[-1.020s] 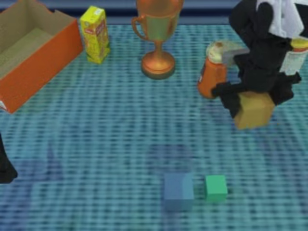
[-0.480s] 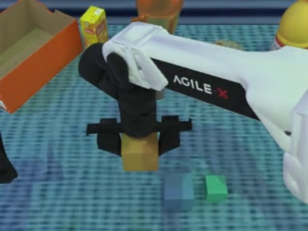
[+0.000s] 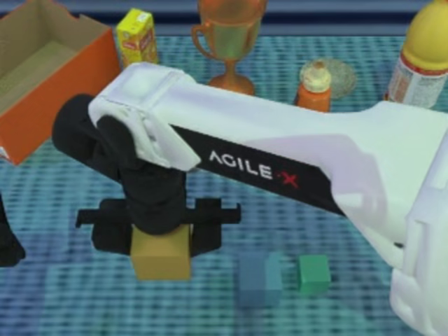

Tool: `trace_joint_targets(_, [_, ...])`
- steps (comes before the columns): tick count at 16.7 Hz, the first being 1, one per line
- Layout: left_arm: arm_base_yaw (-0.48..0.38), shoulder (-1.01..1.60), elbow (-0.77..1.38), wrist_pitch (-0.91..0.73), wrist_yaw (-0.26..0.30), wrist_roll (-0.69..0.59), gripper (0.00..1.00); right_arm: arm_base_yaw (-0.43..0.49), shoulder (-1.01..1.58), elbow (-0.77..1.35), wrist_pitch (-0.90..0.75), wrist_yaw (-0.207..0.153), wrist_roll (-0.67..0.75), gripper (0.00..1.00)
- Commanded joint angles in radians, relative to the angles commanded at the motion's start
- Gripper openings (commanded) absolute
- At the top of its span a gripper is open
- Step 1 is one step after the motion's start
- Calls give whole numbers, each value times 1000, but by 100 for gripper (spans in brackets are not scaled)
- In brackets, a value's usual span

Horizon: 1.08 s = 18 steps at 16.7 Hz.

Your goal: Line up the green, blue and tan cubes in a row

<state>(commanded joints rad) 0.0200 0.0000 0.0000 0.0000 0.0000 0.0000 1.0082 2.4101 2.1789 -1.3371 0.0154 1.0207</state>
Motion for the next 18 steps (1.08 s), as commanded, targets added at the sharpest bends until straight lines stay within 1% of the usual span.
trace_joint_targets(4, [0,0,0,0,0,0,100,-3,1,-37,43,-1,1,0])
trace_joint_targets(10, [0,0,0,0,0,0,100,2,37,-194,234,0,3,0])
trace_joint_targets(15, [0,0,0,0,0,0,100,3,40,-207,247,0,3,0])
trace_joint_targets(18, [0,0,0,0,0,0,100,3,40,-207,247,0,3,23])
